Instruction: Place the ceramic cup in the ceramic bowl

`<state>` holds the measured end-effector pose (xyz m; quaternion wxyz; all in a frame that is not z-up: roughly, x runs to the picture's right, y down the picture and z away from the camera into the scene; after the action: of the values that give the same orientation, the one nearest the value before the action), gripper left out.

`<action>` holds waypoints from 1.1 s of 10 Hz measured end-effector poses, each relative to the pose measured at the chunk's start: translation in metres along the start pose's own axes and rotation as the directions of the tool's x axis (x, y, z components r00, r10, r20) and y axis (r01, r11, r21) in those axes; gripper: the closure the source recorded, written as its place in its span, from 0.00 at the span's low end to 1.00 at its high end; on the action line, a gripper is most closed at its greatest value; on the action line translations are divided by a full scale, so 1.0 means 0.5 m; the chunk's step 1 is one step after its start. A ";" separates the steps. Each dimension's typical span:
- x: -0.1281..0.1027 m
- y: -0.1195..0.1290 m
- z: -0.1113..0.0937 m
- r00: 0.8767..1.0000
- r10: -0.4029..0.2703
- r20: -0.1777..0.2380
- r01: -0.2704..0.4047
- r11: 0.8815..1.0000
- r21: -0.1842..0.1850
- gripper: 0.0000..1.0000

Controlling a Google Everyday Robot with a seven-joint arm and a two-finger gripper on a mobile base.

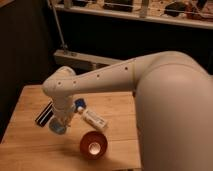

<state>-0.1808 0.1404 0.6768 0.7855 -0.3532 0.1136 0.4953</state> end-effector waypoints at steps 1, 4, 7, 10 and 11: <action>0.030 -0.026 -0.023 1.000 0.015 -0.001 -0.015 1.000 -0.001 1.00; 0.095 -0.077 -0.043 0.999 0.040 0.002 -0.040 0.999 0.022 1.00; 0.123 -0.116 -0.038 0.995 0.085 0.043 -0.086 0.996 0.019 1.00; 0.154 -0.147 -0.026 0.991 0.107 0.085 -0.109 0.994 0.016 1.00; 0.169 -0.157 -0.022 0.989 0.115 0.089 -0.117 0.993 0.019 1.00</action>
<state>-0.0707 0.1718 0.6588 0.7639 -0.3145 0.1053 0.5536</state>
